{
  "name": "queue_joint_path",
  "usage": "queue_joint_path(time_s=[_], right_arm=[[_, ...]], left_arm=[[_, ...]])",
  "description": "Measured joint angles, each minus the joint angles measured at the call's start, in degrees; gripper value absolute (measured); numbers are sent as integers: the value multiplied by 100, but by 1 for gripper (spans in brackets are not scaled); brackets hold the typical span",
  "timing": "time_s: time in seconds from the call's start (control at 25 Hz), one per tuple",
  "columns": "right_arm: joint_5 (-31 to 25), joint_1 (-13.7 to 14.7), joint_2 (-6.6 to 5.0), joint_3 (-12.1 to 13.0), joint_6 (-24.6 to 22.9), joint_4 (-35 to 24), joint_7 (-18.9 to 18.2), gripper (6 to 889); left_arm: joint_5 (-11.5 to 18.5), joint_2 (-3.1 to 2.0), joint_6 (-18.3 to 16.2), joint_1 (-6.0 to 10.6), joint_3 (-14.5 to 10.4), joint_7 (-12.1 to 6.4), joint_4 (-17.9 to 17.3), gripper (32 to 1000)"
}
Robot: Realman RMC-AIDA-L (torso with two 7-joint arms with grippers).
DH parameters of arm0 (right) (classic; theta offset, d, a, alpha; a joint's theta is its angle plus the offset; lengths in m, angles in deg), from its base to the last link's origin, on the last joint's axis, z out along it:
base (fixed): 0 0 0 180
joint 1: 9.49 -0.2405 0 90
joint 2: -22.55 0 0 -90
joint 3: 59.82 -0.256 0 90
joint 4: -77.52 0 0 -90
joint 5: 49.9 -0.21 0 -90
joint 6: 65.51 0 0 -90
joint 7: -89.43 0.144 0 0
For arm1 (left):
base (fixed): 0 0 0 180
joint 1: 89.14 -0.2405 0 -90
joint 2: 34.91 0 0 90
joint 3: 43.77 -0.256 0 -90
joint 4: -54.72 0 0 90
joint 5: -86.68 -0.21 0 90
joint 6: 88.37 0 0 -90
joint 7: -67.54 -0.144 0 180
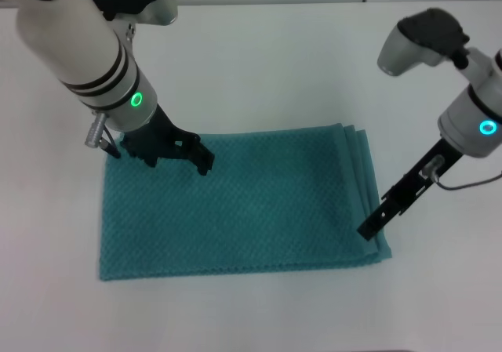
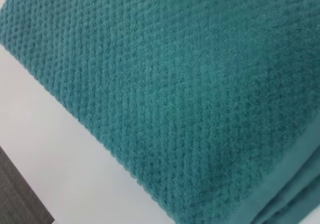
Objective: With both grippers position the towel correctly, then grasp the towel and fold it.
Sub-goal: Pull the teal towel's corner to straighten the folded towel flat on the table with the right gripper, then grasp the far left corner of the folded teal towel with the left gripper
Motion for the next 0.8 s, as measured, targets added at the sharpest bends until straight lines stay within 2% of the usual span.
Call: queue_joint_path(time_s=[0.12,0.4,0.64,0.8], right_arm=[[-5,26,-7,-47,-110,-314,73,860],[-75,360,-50,-291,-419,-1670,355,860],[-71,382,-153,-312,-472,-1949,587,859],[-38,385,-167,-314,-504,-1969,630,859]], left_arm=[[-12,-9,-42,-99,17,0,-133,909],[-49,-22,-101,-179,63,-1,-162,909],[-207,-22,-194,-287,205,-10,-206,908],[-252,-22,-214,-310,243,-5,-234,909]])
